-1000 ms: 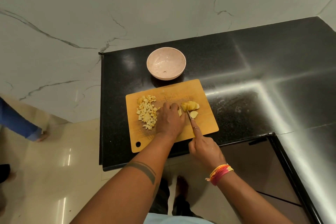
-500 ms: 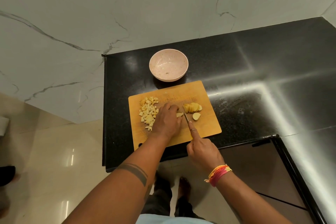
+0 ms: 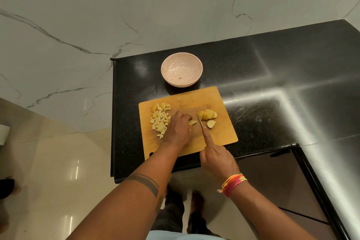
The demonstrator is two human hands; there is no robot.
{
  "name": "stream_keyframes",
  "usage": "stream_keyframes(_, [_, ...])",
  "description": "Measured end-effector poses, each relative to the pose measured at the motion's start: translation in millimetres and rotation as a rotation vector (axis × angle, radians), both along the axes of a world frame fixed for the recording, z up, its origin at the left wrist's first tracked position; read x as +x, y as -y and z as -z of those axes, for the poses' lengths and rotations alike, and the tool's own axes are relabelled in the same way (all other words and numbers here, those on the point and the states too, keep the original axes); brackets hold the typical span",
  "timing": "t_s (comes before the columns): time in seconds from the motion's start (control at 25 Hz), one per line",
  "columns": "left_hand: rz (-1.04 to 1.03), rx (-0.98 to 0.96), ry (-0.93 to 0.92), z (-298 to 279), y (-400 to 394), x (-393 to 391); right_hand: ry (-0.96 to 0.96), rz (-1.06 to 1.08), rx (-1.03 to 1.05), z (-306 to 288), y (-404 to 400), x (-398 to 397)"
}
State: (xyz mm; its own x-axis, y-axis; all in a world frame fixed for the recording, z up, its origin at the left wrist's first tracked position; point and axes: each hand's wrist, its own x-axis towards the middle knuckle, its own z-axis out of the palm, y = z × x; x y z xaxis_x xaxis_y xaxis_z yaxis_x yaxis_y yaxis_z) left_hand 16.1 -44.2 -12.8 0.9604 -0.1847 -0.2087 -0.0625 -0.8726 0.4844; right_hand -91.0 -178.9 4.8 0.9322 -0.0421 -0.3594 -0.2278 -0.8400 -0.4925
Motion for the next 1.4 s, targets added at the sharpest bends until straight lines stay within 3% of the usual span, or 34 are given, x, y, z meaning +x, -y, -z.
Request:
stream_keyframes(0.24, [-0.018, -0.026, 0.012, 4, -3, -1, -0.069, -0.044, -0.017, 3, -7, 0])
stream_keyframes(0.64, [-0.006, -0.031, 0.032, 2, -10, -1, -0.025, -0.006, 0.004, 4, -7, -6])
stream_keyframes(1.08, [-0.052, -0.007, 0.029, 2, -5, -2, -0.046, -0.113, -0.074, 8, -20, 16])
stream_keyframes(1.4, [-0.044, 0.028, 0.039, 0, -5, -4, -0.119, -0.089, -0.046, 9, -11, -19])
